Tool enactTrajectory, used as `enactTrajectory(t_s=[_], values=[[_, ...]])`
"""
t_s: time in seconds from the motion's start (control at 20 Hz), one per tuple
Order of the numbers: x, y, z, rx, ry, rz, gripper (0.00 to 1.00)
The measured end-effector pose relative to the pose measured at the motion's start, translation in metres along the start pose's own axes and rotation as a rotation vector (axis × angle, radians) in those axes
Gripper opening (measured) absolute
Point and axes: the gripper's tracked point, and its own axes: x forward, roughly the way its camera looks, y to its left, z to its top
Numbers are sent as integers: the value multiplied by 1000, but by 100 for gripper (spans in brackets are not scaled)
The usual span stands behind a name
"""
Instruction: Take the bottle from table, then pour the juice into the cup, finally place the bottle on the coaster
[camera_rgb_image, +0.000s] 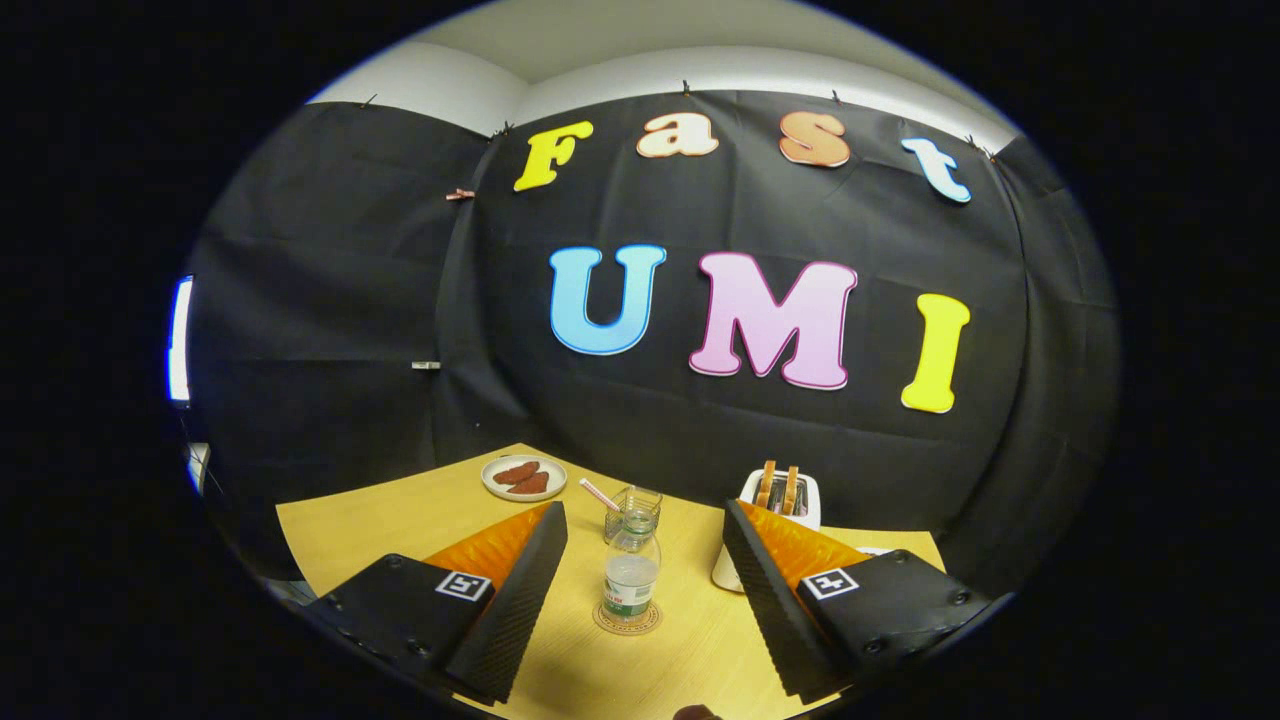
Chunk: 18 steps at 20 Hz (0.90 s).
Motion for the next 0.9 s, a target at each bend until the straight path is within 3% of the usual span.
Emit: enactTrajectory(t_s=[0.5,0.8,0.9], values=[[-110,45,39,138,-47,-244,96],[-140,68,56,90,-88,-290,96],[-142,63,44,56,-48,-342,97]])
